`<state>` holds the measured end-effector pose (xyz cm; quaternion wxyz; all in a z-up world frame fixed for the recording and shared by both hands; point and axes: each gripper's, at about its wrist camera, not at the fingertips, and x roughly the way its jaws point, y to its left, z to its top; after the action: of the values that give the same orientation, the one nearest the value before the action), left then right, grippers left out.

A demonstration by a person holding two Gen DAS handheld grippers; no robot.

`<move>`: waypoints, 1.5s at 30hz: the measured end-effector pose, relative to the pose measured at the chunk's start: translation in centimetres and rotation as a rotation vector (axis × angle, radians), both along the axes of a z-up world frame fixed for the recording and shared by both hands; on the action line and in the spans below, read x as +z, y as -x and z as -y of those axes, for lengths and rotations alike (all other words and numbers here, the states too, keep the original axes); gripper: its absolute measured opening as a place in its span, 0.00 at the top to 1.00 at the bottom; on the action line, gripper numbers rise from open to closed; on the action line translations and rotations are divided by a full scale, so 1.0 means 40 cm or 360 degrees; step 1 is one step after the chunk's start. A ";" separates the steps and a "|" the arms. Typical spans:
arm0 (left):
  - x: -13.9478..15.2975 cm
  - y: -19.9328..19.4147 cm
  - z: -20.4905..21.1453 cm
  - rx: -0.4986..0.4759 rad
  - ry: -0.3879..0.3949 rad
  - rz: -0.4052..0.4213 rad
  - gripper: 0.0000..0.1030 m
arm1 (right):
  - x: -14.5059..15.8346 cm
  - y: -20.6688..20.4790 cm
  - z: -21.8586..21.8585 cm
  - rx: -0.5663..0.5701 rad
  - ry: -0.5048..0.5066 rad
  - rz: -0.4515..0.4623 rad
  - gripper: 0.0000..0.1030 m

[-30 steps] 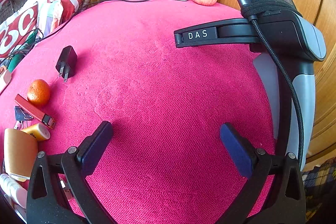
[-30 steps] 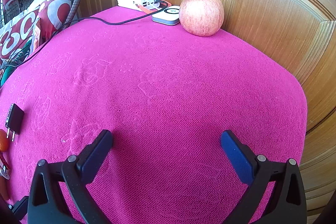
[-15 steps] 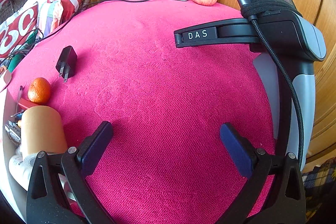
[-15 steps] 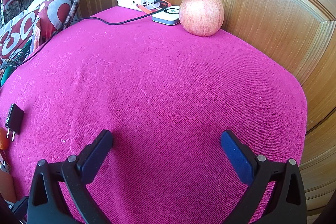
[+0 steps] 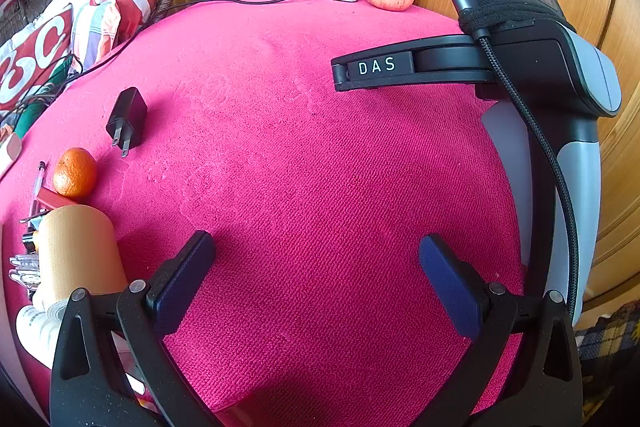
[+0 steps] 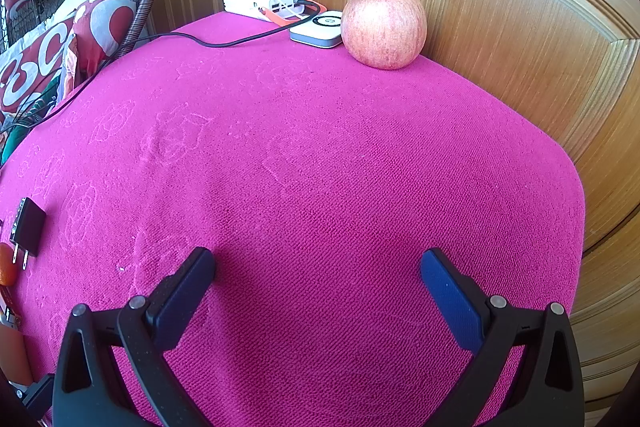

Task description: Organize rigid objects

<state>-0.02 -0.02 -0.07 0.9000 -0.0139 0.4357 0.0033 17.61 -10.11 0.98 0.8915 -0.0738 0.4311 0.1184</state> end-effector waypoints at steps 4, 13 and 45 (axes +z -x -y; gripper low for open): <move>0.000 0.000 0.000 0.0000 0.0000 0.0000 0.00 | 0.000 0.000 -0.001 0.0000 0.0002 0.0000 0.00; 0.000 0.000 0.000 0.0000 0.0000 0.0000 0.00 | 0.000 0.000 0.000 0.0000 0.0001 0.0000 0.00; 0.027 0.031 0.008 0.0076 -0.0019 0.0041 0.00 | 0.000 0.000 0.001 0.0000 0.0002 0.0000 0.00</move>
<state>-1.24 -0.35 1.01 0.9053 -0.0189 0.4235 0.0271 17.59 -10.16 0.97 0.8914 -0.0742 0.4312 0.1181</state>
